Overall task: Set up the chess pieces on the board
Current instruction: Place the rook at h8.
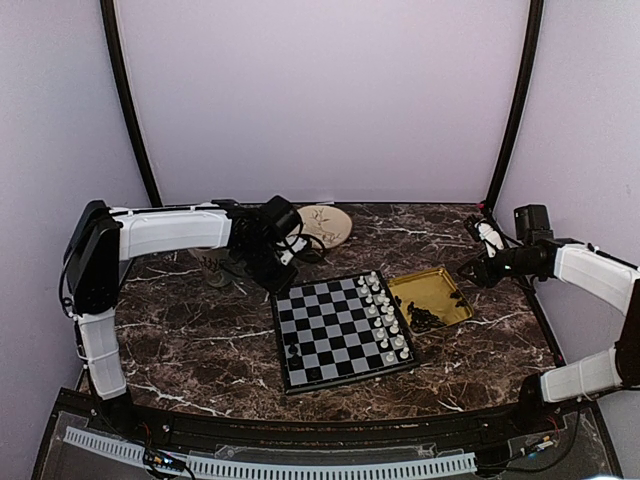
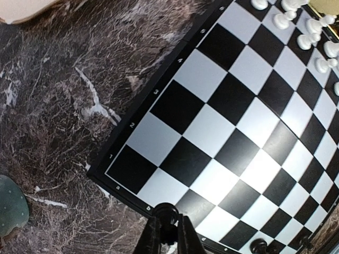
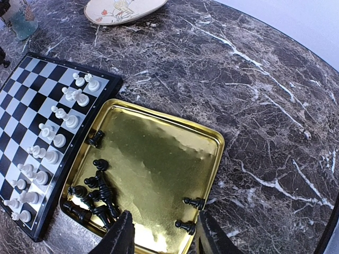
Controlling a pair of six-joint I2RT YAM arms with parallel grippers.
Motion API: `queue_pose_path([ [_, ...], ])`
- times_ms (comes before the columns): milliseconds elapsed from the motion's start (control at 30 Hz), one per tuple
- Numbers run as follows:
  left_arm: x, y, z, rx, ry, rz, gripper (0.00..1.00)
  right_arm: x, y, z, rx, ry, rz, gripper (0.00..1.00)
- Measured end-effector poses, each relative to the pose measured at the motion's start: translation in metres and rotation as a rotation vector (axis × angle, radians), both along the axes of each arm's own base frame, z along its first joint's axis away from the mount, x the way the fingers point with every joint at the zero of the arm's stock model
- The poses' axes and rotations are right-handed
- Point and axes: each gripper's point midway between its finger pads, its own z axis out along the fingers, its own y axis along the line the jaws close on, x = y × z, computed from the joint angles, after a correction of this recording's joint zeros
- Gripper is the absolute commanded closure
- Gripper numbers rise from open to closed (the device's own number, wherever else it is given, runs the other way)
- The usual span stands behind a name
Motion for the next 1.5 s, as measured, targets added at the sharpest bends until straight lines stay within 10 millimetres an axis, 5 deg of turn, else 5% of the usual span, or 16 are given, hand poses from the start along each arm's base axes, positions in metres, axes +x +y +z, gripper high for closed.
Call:
queue_pose_path([
  [267, 0.016, 0.010, -0.031, 0.018, 0.044, 0.101, 0.99, 0.000, 0.000, -0.001, 0.000, 0.004, 0.000, 0.60],
  [1100, 0.033, 0.012, -0.037, 0.008, 0.005, 0.156, 0.91, 0.000, 0.001, -0.006, -0.004, 0.016, 0.014, 0.60],
  [1500, 0.033, 0.013, -0.040, 0.012, 0.014, 0.170, 0.73, -0.001, 0.002, -0.009, -0.001, 0.027, 0.017, 0.60],
])
